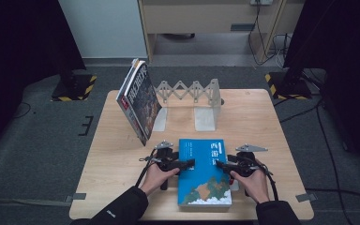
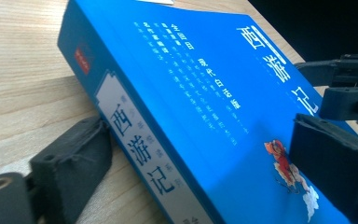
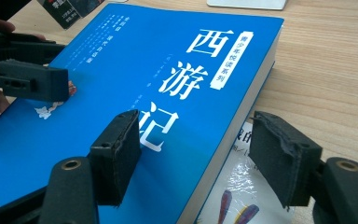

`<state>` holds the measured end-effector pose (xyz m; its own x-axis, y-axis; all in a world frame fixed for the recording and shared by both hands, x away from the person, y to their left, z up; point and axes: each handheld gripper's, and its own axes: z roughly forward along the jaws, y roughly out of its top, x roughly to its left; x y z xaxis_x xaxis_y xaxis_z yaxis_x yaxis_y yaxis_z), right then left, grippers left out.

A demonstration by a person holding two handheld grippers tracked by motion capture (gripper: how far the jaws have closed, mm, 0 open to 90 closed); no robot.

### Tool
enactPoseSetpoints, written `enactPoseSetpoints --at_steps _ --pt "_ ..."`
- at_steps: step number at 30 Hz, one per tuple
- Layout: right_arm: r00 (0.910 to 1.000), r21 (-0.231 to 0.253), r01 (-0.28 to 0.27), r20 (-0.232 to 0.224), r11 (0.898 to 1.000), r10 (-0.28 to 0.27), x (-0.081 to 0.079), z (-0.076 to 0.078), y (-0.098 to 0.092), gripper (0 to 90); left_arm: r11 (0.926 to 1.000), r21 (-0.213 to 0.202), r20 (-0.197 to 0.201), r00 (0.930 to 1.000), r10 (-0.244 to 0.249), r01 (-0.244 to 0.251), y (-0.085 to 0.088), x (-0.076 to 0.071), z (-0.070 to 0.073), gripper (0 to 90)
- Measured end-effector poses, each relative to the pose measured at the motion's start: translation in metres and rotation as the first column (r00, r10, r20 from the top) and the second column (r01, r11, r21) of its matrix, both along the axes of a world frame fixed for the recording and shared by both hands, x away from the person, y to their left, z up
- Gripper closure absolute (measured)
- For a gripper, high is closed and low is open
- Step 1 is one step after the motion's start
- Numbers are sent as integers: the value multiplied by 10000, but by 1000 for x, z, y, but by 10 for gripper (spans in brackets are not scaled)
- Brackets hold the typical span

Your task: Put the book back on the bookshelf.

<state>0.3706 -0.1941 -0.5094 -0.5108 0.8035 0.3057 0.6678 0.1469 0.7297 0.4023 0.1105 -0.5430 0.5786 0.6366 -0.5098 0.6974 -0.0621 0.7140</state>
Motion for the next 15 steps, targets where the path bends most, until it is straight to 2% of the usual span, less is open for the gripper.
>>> enactPoseSetpoints --at_steps 2,8,15 --pt "10000 8 0 11 10000 0 0 0 0 336 10000 12 -69 10000 -39 39 1 0 1 74" --pt "10000 98 -46 -32 9999 46 1 -1 2 351 9999 -113 -606 9981 -118 111 4 1 3 130" --pt "9999 240 -97 -115 9997 100 0 -1 4 361 9999 -126 -787 9969 -95 85 6 0 5 164"
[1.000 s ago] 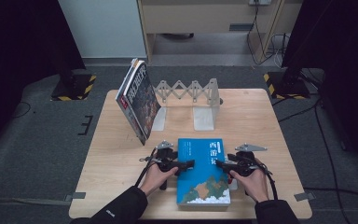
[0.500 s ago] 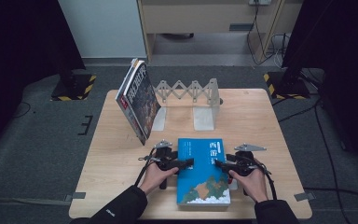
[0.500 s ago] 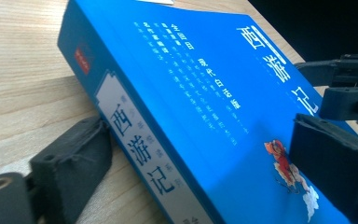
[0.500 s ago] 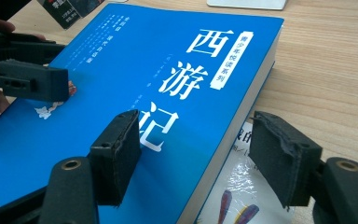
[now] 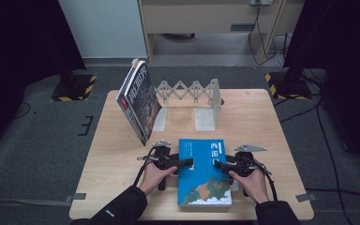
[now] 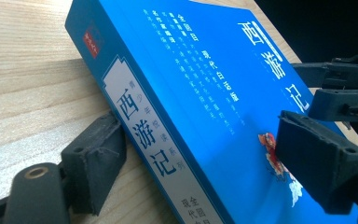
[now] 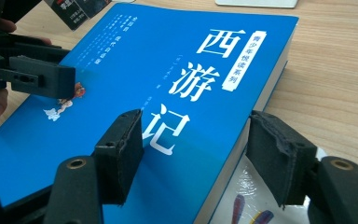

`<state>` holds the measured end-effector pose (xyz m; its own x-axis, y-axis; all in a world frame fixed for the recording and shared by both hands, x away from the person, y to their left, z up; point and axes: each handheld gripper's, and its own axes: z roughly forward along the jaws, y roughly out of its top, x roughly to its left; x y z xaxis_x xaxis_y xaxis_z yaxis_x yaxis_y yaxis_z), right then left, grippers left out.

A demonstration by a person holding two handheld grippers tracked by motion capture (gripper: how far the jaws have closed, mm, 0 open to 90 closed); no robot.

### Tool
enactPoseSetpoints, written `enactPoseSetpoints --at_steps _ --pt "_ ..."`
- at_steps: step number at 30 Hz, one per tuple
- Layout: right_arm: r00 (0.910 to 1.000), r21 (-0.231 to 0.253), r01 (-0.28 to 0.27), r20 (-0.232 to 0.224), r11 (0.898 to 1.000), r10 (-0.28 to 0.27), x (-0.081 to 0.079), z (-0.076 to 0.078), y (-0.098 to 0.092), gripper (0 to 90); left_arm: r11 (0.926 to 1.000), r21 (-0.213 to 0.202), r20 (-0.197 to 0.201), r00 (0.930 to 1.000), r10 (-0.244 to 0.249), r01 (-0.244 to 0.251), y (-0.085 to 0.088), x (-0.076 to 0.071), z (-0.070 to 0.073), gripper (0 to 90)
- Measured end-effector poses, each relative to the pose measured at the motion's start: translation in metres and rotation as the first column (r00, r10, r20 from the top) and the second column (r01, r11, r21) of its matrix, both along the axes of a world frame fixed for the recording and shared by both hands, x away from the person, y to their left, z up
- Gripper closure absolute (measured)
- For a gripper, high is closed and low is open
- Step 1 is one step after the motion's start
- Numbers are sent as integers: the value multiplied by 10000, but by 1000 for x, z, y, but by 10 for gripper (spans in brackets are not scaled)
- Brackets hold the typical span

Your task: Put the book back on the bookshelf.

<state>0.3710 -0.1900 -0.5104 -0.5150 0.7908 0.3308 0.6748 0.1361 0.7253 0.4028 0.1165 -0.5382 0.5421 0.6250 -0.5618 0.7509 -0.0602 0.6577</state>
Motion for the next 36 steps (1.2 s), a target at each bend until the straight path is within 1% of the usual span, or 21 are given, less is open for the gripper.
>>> enactPoseSetpoints --at_steps 5,7,9,13,15,17,19,23,30,33,35,36 --pt "10000 40 28 -28 10000 -27 0 0 0 360 10000 -69 -181 9998 33 -34 2 1 2 199" --pt "10000 49 22 30 10000 -22 0 -2 -1 359 10000 -13 -205 9998 19 -19 3 1 3 213" --pt "10000 126 43 -21 9999 -42 0 -2 -1 358 10000 -22 -301 9995 73 -74 3 1 4 224" --pt "10000 189 47 -57 9998 -46 1 -3 -2 356 9999 -87 -404 9992 68 -72 5 1 5 253" --pt "10000 199 44 -74 9998 -42 1 -3 -2 356 9998 -185 -443 9990 98 -107 6 1 6 271" --pt "10000 199 26 -70 9998 -24 1 -3 -2 355 9999 -145 -446 9990 -1 -5 7 0 7 281" --pt "10000 184 4 -62 9998 -3 1 -3 -2 353 9999 -130 -546 9985 -83 76 8 0 8 291" --pt "10000 220 22 -80 9998 -20 1 -3 -2 350 9994 -158 -619 9976 -312 303 11 0 10 315" --pt "9998 258 93 -153 9996 -89 0 -3 -3 349 9986 -301 -728 9963 -448 427 10 4 7 316" --pt "9999 252 118 -120 9996 -115 0 -3 -3 349 9981 -354 -913 9943 -544 513 8 7 6 306" --pt "9999 277 123 -108 9995 -120 0 -3 -3 349 9975 -301 -734 9951 -660 639 5 8 3 275" --pt "9999 288 130 -115 9995 -127 0 -3 -3 349 9973 -356 -715 9953 -661 636 3 8 2 255"
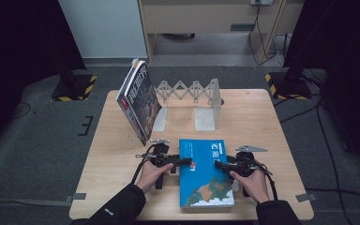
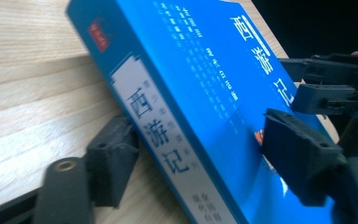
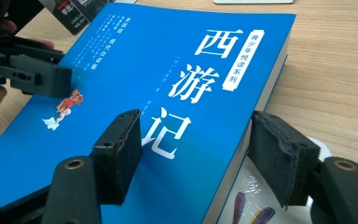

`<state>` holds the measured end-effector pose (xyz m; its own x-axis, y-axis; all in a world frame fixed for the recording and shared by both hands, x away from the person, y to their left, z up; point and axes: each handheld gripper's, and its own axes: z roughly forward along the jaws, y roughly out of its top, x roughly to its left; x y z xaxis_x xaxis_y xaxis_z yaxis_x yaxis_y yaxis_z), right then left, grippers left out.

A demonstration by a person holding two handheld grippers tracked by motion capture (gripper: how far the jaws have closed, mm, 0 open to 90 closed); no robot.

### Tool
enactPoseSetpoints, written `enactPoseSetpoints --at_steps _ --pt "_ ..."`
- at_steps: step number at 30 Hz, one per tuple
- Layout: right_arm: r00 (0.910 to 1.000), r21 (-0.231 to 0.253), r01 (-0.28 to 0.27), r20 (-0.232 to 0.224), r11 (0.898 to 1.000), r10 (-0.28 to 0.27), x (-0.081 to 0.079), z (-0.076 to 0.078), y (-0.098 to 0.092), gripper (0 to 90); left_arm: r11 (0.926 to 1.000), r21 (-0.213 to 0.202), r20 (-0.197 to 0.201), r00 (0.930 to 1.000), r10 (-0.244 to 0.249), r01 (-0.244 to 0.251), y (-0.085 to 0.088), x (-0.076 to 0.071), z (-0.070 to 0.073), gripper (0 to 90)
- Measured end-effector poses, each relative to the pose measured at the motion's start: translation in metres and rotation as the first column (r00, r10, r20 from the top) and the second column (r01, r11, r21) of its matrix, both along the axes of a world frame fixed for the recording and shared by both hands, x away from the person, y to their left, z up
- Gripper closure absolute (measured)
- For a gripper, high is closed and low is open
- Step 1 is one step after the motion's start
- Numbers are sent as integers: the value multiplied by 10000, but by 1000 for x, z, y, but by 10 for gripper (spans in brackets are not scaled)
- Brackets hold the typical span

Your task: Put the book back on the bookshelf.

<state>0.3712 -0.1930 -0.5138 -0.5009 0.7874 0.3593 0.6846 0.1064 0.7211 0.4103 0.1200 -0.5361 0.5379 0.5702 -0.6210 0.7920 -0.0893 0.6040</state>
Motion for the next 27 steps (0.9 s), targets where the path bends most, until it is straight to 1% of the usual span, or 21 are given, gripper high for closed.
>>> enactPoseSetpoints --at_steps 1,4,5,7,9,12,14,15,17,20,23,27 --pt "10000 -1 4 -1 10000 -4 0 0 0 349 10000 23 43 10000 -74 74 -1 1 -1 242" --pt "10000 -36 -8 35 10000 8 0 0 0 348 9998 -23 -25 9998 -207 207 -1 3 -1 237" --pt "10000 -14 2 16 10000 -2 0 0 0 348 9997 -18 7 9997 -244 244 -1 4 -2 232" --pt "10000 -9 1 9 10000 -1 0 0 0 347 9997 -119 -70 9997 -234 233 -4 6 -3 225" --pt "10000 -4 -2 8 10000 2 0 0 0 348 9995 -67 -167 9994 -302 301 -5 7 -2 225" --pt "10000 9 15 -12 10000 -15 0 0 0 347 9997 -47 -192 9995 -239 238 -5 7 -1 229" --pt "10000 27 17 -20 10000 -17 0 -1 0 346 9998 -3 -183 9996 -196 196 -4 7 1 248" --pt "10000 30 19 -17 10000 -19 0 -1 0 346 9999 -12 -278 9995 -150 150 -4 7 3 260" --pt "10000 58 14 10 10000 -14 0 -1 0 346 9999 38 -331 9994 -131 133 -3 6 5 274" --pt "10000 105 3 -7 9999 -3 0 -1 1 346 9999 112 -279 9996 -95 98 -3 4 7 284" --pt "10000 163 -9 -20 9999 9 0 -1 0 346 10000 -6 -239 9997 -16 16 -1 2 11 315" --pt "9999 409 12 -139 9992 -6 0 -2 -2 345 10000 -39 -40 10000 -13 13 1 -1 18 345"
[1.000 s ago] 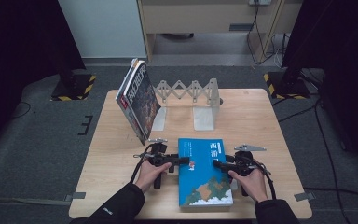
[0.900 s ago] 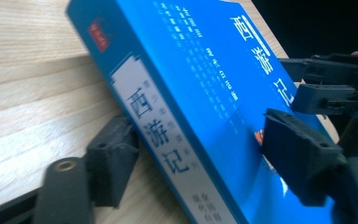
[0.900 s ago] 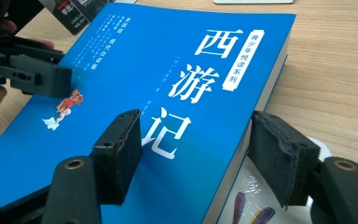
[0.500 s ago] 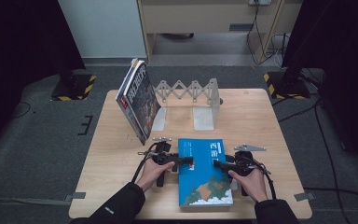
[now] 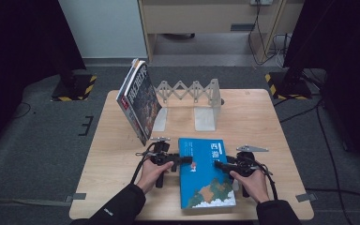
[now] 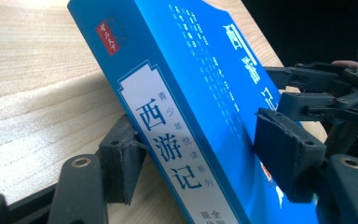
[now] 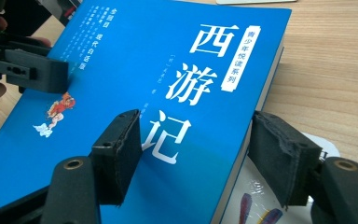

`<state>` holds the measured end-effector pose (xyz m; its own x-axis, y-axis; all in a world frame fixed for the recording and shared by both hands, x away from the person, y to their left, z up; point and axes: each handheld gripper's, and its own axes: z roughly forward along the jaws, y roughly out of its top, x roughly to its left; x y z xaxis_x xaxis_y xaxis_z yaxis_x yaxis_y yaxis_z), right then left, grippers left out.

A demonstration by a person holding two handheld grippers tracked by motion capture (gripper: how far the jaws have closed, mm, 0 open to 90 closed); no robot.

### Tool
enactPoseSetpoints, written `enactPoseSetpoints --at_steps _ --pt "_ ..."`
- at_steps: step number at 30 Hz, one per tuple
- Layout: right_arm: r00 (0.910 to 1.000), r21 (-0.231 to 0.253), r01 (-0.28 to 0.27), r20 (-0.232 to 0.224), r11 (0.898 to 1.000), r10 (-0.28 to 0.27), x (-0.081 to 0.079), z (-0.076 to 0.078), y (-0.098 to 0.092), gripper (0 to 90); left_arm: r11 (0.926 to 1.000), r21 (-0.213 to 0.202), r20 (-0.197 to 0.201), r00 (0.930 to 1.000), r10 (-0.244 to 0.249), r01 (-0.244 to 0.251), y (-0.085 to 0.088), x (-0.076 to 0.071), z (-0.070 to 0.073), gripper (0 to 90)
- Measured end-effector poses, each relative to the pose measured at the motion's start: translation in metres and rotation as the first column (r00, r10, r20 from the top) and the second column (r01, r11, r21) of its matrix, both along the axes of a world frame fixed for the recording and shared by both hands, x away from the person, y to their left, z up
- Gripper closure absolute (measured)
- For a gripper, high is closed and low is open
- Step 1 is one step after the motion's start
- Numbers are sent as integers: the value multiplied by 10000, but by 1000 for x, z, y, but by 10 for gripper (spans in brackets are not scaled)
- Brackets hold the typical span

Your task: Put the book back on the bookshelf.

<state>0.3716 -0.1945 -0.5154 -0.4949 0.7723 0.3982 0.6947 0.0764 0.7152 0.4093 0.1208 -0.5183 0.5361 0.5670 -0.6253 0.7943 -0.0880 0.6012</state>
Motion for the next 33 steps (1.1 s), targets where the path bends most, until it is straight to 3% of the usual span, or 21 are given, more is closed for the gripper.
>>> enactPoseSetpoints --at_steps 4,7,22,33 --pt "10000 -18 29 -40 10000 -29 0 0 -2 338 9967 -808 501 9987 -67 107 -2 -5 14 463" --pt "9999 157 27 -146 9999 -25 0 0 -4 338 9986 -374 848 9958 -346 379 -6 -6 21 460" --pt "9996 -152 -264 102 9995 266 1 1 2 343 9978 -110 264 9975 -650 653 -18 -1 7 441" --pt "9989 -164 -451 81 9988 453 2 1 0 344 9983 -224 264 9982 -541 546 -20 -1 3 459"
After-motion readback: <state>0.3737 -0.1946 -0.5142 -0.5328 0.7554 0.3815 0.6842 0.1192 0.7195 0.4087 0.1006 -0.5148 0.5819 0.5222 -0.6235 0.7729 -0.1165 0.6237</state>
